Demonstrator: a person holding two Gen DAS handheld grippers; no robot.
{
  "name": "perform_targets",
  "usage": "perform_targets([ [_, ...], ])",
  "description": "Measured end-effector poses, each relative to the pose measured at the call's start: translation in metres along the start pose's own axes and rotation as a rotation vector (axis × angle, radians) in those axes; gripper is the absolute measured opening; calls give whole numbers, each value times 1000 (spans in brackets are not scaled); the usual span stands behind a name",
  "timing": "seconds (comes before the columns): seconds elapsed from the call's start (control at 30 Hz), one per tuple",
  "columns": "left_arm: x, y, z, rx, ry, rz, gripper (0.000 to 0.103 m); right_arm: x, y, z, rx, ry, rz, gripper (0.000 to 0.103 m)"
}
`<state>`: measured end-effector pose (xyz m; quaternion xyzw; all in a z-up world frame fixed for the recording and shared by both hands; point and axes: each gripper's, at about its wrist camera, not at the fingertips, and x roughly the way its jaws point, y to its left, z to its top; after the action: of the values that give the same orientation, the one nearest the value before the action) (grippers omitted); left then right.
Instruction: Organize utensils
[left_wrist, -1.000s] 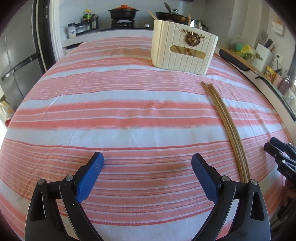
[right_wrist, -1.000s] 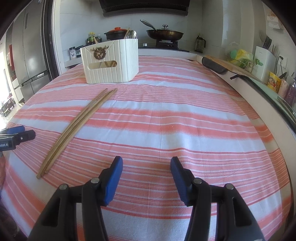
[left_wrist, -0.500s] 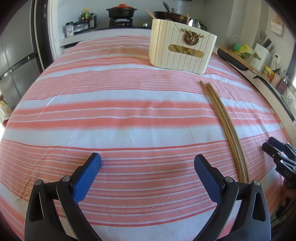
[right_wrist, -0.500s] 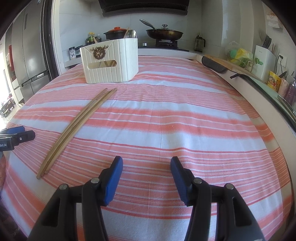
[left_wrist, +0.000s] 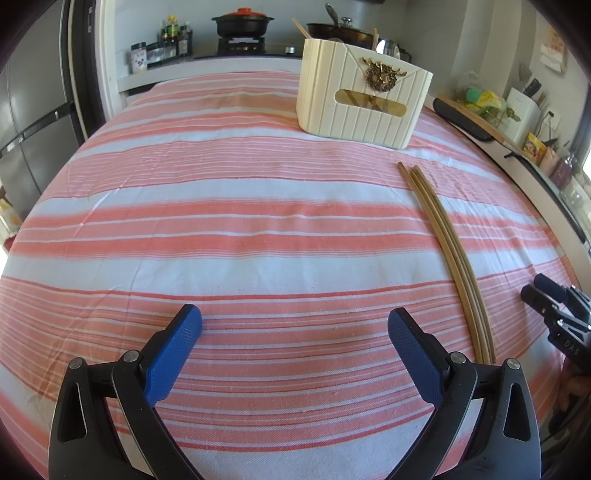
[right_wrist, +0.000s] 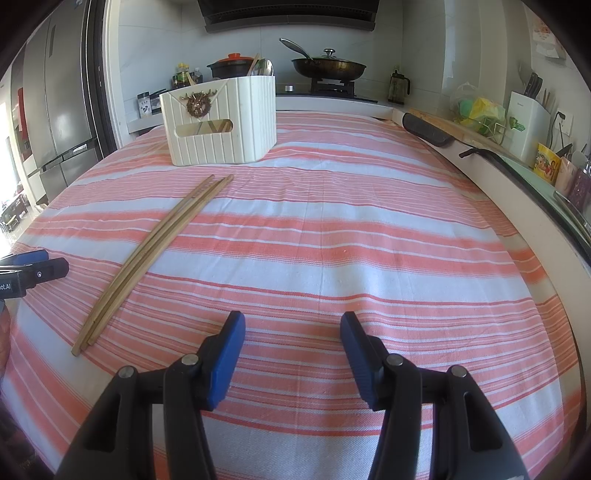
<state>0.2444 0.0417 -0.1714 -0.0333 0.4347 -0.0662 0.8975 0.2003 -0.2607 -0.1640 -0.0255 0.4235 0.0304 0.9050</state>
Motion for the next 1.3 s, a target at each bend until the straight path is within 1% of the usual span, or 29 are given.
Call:
perform_targets([
  [0.1,1,-1,0,10,9,1,102,0,0,0,0,0,0,55],
  [0.27,0,-6,0,31,25,44,102,0,0,0,-1,0,-1,55],
  [0.3,-1,-7,1,28,30,42,102,0,0,0,-1,0,0,55],
  [0.4,-9,-11,6,2,32,-11,102,0,0,0,1,0,1,55],
  [0.5,-10,-20,20,-25,52,-83,102,0,-1,0,1,0,2,55],
  [0.57,-7,-28,31,-43,66,-106,102,0,0,0,1,0,1,55],
  [0.6,-4,-32,37,-45,68,-106,102,0,0,0,0,0,0,55],
  [0.73,10,-59,49,13,68,-74,102,0,0,0,0,0,0,55],
  [0.83,22,-79,50,71,81,-71,102,0,0,0,0,-1,0,55],
  [0.87,25,-86,50,94,76,-59,102,0,0,0,0,-1,0,55],
  [1.0,40,-101,49,180,68,54,102,0,0,0,0,-1,0,55],
  [1.03,42,-101,48,190,69,70,103,0,0,0,-1,-1,0,55],
  [1.07,41,-99,47,181,59,58,103,0,0,0,-1,-1,0,55],
  [1.2,41,-86,50,114,80,37,102,0,0,0,0,-1,0,55],
  [1.3,48,-82,51,112,98,46,103,0,0,0,-2,-1,-1,55],
])
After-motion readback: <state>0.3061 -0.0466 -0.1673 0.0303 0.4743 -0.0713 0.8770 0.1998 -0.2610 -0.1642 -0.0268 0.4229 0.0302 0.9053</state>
